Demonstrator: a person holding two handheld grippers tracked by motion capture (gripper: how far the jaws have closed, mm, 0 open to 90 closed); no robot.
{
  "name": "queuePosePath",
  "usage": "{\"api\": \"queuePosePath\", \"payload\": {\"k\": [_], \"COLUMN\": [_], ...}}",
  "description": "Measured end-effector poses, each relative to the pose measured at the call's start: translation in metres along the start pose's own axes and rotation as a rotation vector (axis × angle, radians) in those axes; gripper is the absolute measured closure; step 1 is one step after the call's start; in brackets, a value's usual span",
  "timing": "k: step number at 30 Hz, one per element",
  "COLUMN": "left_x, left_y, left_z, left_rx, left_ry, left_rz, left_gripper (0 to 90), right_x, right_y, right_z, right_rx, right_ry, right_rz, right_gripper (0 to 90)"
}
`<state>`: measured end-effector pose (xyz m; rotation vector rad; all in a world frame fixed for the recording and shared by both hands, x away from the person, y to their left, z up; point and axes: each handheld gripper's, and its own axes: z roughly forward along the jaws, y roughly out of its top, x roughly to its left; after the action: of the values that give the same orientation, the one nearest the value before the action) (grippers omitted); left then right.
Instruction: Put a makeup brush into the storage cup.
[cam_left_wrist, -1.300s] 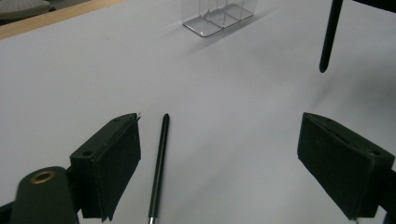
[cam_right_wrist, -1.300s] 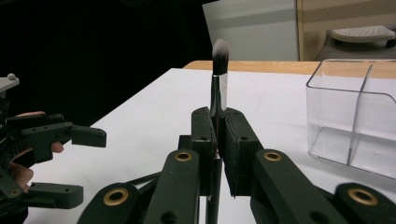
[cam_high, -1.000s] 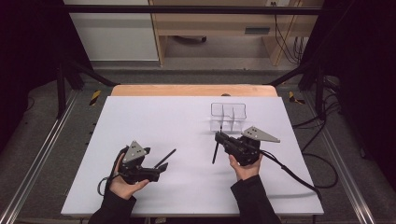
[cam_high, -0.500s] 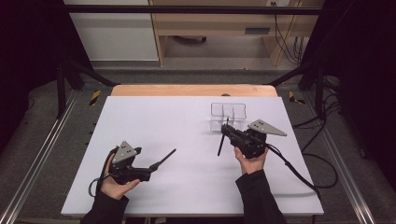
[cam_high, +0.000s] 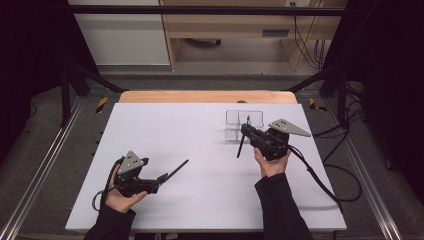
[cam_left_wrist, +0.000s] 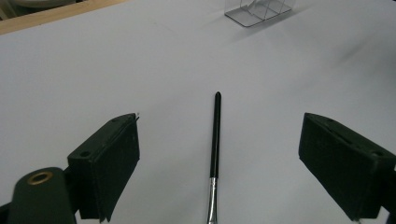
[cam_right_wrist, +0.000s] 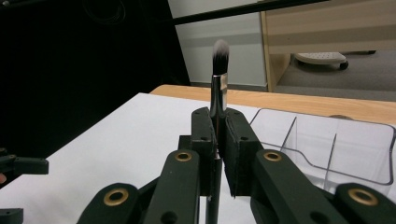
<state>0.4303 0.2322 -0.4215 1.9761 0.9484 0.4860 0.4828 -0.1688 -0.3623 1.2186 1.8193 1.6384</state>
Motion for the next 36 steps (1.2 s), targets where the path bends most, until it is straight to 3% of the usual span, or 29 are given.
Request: {"api": "queuePosePath", "payload": {"k": [36], "left_x": [-0.001], "left_y": [0.002], "left_z": [0.007], "left_rx": [0.019], "left_ry": [-0.005], "left_rz": [0.015], "left_gripper": [11.7], "right_x": [-0.021], "right_y": [0.039], "right_z": [0.027], "right_rx": [-0.04], "right_ry": [-0.12], "right_rz": [-0.037], "right_gripper": [84.0]}}
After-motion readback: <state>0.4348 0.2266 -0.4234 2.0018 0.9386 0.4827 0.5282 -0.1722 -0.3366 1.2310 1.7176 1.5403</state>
